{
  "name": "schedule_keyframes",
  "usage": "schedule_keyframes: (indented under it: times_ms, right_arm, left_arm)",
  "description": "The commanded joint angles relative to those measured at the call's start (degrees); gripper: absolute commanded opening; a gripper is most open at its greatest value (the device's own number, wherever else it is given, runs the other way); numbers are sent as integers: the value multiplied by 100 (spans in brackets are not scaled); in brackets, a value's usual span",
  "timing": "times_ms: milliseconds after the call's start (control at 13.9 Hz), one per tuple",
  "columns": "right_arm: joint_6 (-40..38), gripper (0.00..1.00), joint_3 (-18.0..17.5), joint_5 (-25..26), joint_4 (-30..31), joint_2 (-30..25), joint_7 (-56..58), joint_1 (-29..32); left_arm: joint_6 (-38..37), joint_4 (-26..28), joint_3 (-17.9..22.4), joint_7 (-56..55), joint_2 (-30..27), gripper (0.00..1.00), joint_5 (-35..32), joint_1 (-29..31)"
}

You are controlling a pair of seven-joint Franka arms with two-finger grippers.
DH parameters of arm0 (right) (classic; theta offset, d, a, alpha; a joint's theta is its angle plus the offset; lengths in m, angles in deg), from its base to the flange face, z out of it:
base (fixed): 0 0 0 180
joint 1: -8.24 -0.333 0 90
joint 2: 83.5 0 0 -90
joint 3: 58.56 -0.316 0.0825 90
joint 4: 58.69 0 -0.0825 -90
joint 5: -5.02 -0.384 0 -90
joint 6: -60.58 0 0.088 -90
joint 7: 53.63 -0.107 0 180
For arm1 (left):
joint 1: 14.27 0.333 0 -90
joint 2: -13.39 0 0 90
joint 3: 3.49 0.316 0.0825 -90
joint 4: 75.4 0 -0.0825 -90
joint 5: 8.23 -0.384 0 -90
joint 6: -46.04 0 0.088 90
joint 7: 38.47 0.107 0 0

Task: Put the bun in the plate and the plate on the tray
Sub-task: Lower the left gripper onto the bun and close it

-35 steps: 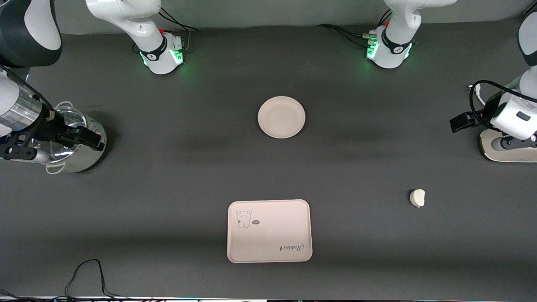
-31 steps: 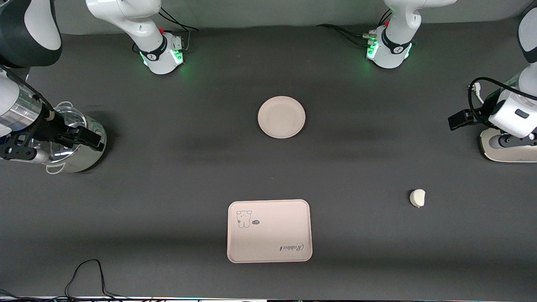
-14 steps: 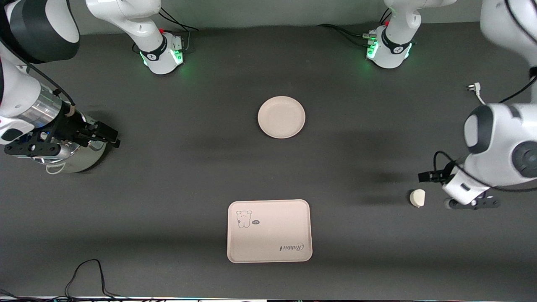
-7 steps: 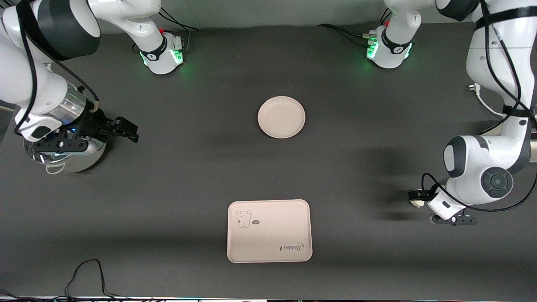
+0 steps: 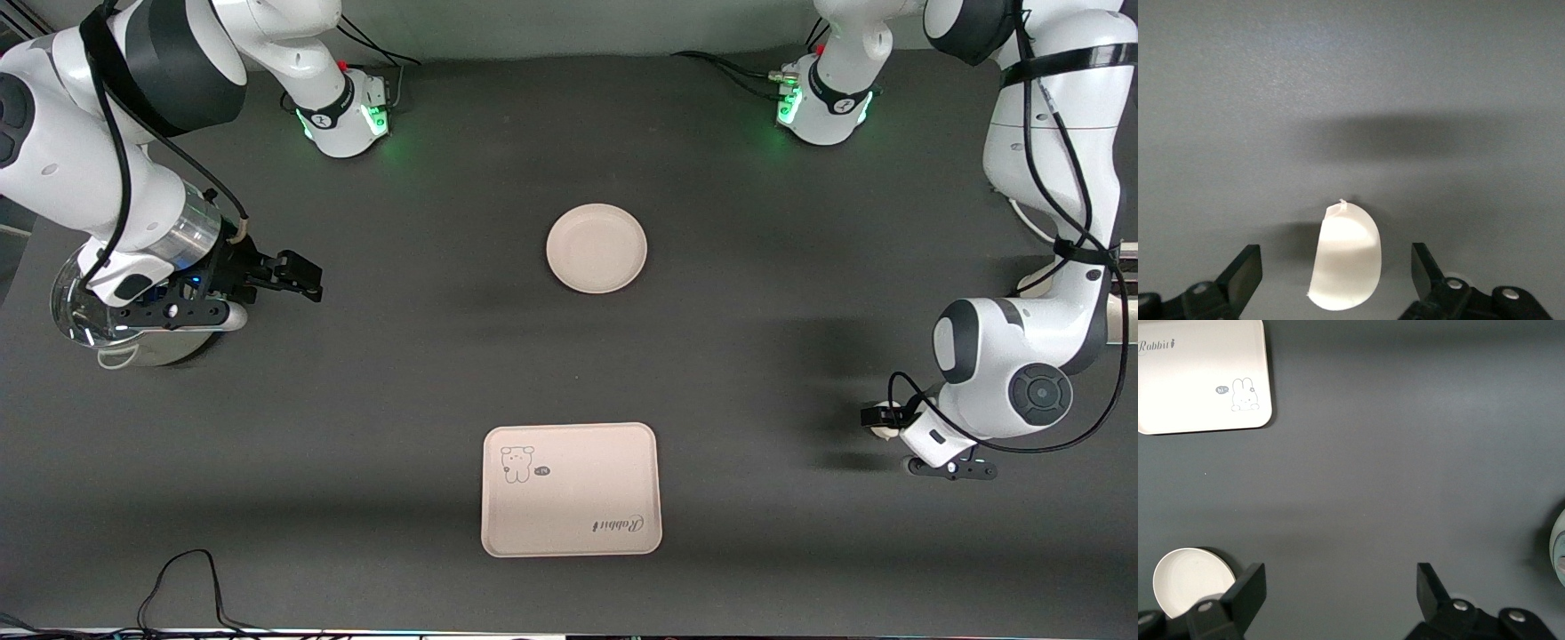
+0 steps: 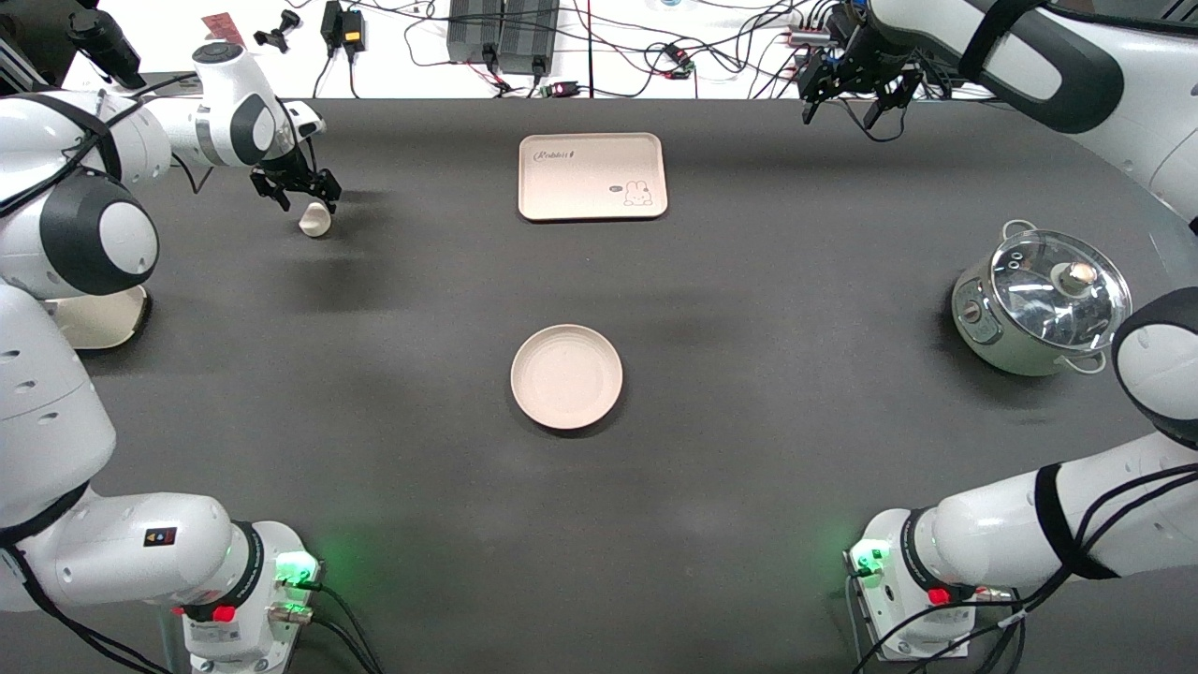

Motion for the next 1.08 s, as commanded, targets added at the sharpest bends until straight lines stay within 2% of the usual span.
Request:
schedule_keyframes:
  times_ms: [0,216,360,432,505,577,793,1009]
  right_arm:
    - [9,100,3,-86,7,-29,-149,-28]
    - [26,100,3,-86,7,-38,-149,-28]
    - [122,100,3,-95,-19,-3,-149,-28]
    - [166,100,3,-95,-2,-3,-158,-28]
    - [167,100,12,-95,-2,-3,-149,-19]
    - [149,100,12,-95,7,-3,-149,-19]
    - [131,100,12,-95,7,-3,-158,-28]
    - [175,100,3,-86,7,58,-263,-37]
  left_arm:
    - [-41,30,8,5,56,100,25,-38]
    - [-23,30,-1,5,109,95,25,-38]
    - [-32,30,-1,13,109,63,25,-38]
    - [-32,30,-1,13,109,51,25,-47]
    - [-32,30,-1,13,109,44,25,-38]
    - [-32,30,-1,13,109,41,25,-38]
    - [-84,30,-1,13,92,41,25,-47]
    - [-347,-5,-19,31,-153,42,16,-38]
